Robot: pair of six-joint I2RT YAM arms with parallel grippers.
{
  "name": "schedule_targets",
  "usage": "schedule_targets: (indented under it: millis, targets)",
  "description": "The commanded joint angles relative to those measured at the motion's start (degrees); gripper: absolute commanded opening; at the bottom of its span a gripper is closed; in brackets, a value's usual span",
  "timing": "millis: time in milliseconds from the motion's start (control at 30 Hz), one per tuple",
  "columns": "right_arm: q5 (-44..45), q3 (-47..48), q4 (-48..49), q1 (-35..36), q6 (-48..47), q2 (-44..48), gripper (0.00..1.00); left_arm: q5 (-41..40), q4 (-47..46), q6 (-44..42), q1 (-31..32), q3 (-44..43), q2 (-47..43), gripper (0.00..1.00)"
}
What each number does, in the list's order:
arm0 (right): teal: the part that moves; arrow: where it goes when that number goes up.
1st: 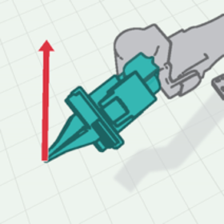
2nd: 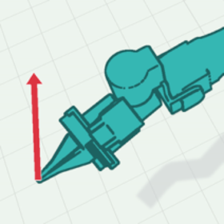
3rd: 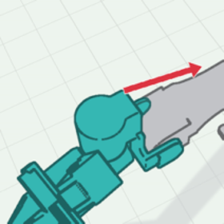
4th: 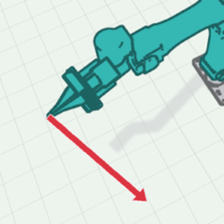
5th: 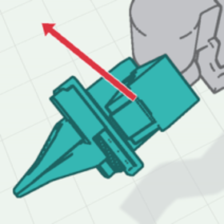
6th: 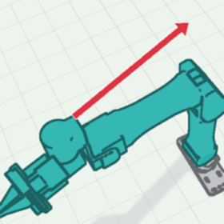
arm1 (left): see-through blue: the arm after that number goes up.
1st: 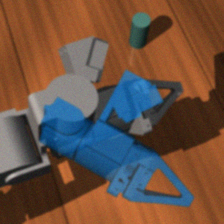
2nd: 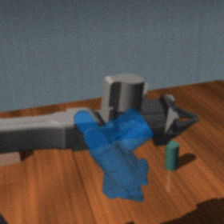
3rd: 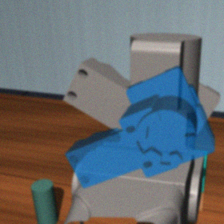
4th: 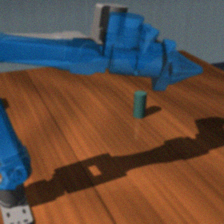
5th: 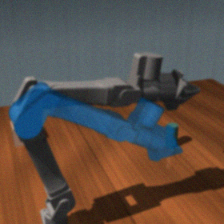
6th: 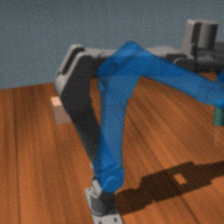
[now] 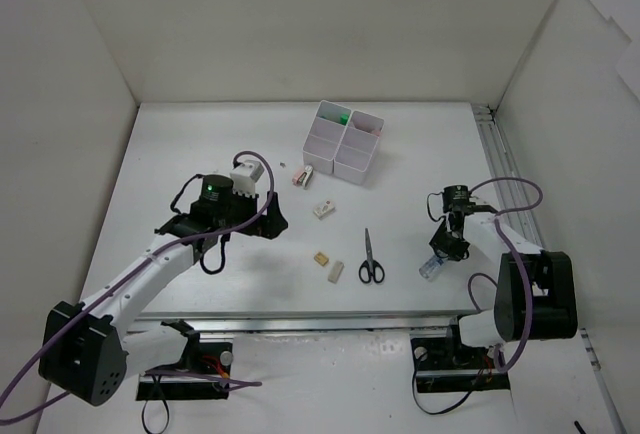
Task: Sort the stationery into containers
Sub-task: Pick up the stationery from the center of the board.
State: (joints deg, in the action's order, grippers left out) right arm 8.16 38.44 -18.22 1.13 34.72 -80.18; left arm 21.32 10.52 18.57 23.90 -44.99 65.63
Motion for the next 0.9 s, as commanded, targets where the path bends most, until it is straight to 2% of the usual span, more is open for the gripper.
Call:
schedule_targets:
  millis: [0,33,67,267,367,467,500,567,600,700,767,867]
  targets:
    - [-1.4,0.3,-0.1,-0.4,-1.1,2.1,0.24,-0.4,-1.5,-0.9,0.3,-3.5,0.0,0.99]
    - [-2.4,0.5,0.0,-0.3,-1.5,2.8,0.09,-0.5,-1.5,-1.0,0.3,-3.5,0.0,0.99]
    - [-2.8,1.4,0.0,-0.3,-2.6,4.8,0.01,-0.7,-1.6,-1.0,0.3,-3.5,-0.1,0.99]
    - [0.0,7.5,1.8,3.8,-7.7,16.9,0.00,-1.1,-2.0,-0.7,0.3,-2.9,-0.8,0.99]
    - [2.6,8.9,9.8,7.7,-11.1,21.2,0.00,-1.8,-2.3,-0.6,0.3,-2.5,-1.4,0.99]
    - [5.3,7.5,25.7,13.0,-17.4,22.4,0.00,-2.7,-2.4,-0.2,-0.3,-2.0,-1.8,0.99]
    - [6.2,6.8,36.0,15.8,-19.3,22.0,0.00,-2.8,-2.4,0.1,-0.3,-2.0,-1.9,0.99]
    - [8.4,5.3,46.8,18.5,-26.5,19.1,0.00,-3.5,-2.2,0.3,-0.8,-1.6,-2.5,0.99]
    - [9.1,5.6,55.5,21.0,-29.3,17.4,0.00,-3.7,-2.2,0.4,-0.8,-1.7,-2.7,0.99]
    - [9.3,8.8,68.3,25.0,-39.5,9.2,0.00,-5.1,-1.8,0.4,-1.4,-1.7,-3.0,0.99]
    - [7.0,12.7,73.9,27.2,-45.5,2.4,0.00,-5.1,-1.6,0.5,-1.4,-1.9,-2.8,0.99]
    - [8.4,17.9,80.7,28.7,-51.0,-6.2,0.00,-4.5,-1.0,0.6,-2.0,-3.0,-1.5,0.99]
